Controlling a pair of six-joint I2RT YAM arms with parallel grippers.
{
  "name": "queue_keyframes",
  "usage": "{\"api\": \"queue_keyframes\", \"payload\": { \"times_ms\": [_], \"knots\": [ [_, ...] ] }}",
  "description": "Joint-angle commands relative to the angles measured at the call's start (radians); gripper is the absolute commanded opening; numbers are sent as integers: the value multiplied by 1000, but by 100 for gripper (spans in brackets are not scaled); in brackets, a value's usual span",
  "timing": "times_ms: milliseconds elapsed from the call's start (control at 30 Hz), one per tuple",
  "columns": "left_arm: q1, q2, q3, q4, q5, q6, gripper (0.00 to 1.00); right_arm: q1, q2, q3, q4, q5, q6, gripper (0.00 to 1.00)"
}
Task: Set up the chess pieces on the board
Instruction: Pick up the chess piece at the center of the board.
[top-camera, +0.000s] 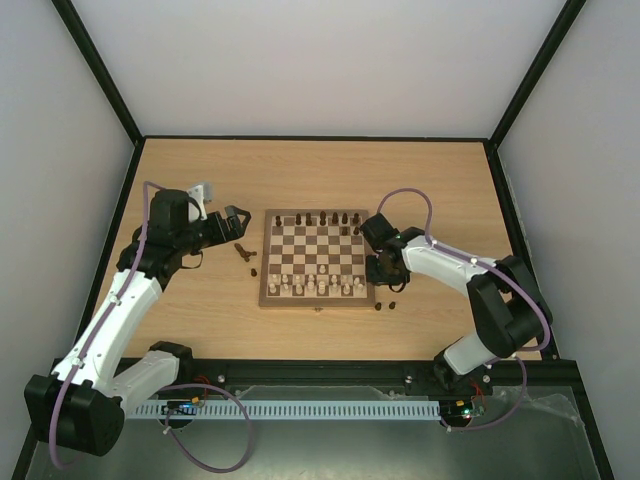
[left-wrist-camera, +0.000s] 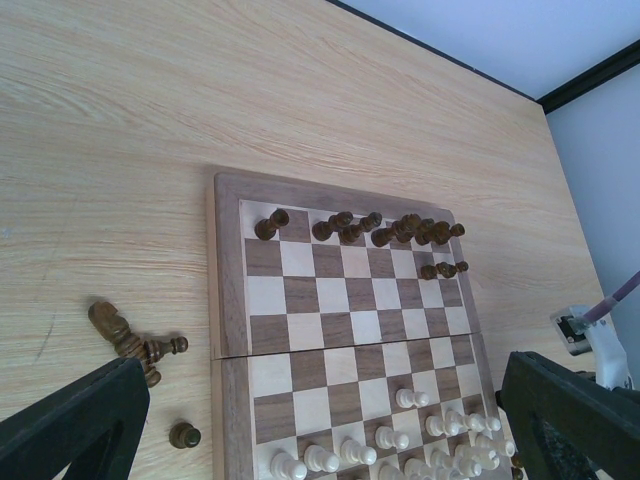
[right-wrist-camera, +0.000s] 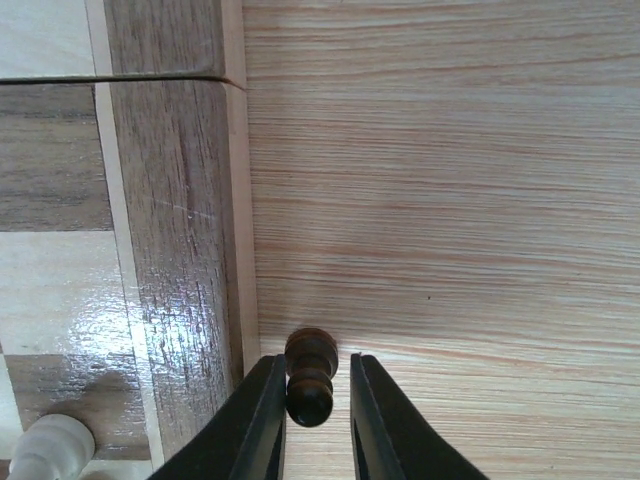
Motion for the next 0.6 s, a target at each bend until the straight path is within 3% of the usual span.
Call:
{"api": "queue_keyframes", "payload": {
  "times_ms": [0,267,567],
  "knots": [
    [5,-4,-8,11,17,-4,99,-3,20,-15,-21,7,-8,17],
    [5,-3,-9,13,19,-4,100,-3,-2,27,-62,15,-13,8],
    [5,2,-6,17,17,-4,99,-3,-61,286,-235,18,-56,8]
  ]
}}
